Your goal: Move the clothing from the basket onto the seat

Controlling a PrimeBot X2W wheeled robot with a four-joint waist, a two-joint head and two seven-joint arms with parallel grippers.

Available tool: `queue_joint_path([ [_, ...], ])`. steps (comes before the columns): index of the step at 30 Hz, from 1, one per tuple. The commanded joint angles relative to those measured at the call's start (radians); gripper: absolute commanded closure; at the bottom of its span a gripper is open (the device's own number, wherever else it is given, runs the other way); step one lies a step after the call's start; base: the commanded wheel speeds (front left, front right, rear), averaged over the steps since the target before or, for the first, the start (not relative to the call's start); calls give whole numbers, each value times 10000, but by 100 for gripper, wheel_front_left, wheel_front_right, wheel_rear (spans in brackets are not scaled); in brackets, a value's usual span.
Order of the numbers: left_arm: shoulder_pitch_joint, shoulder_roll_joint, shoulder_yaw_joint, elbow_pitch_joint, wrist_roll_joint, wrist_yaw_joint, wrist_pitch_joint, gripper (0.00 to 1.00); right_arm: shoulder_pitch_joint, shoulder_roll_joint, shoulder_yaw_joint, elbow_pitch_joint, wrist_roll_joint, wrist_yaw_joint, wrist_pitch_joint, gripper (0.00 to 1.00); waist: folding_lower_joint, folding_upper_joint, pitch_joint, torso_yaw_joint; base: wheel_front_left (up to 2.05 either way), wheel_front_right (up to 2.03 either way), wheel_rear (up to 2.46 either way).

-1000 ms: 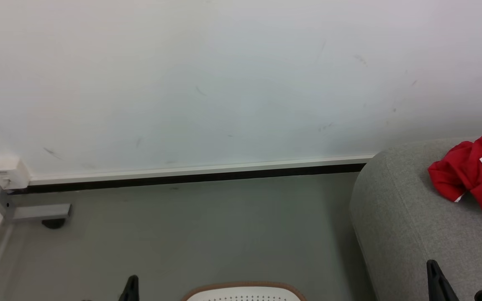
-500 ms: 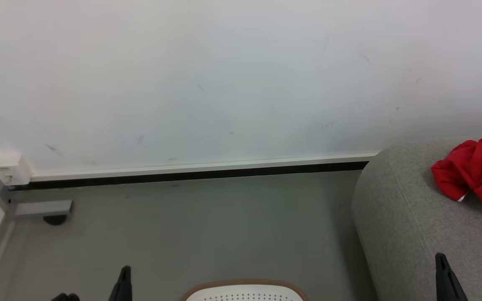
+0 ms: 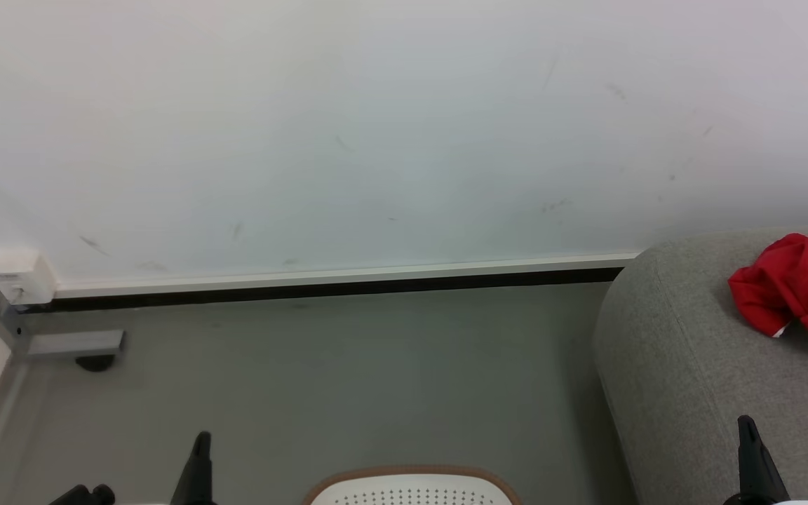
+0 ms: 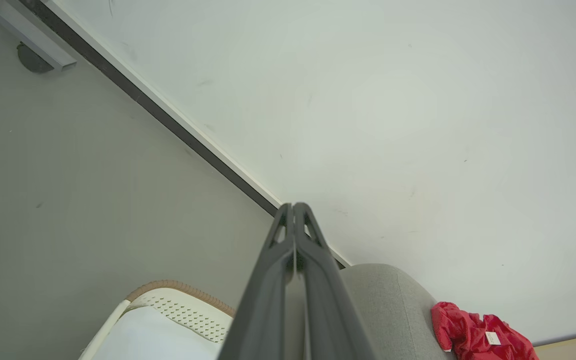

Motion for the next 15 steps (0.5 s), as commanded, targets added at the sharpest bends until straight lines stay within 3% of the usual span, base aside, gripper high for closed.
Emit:
queue_joint_path([
  [1, -268, 8, 114, -138, -364, -51, 89, 100, -331, -108, -49, -163, 385, -8, 81, 100, 0, 0, 10, 9, 0, 0, 0],
  [15, -461, -23, 397, -220, -1797, -139, 491, 100, -504, -140, -136, -201, 2028, -11, 476, 100, 0, 0, 92, 75, 0, 0, 0],
])
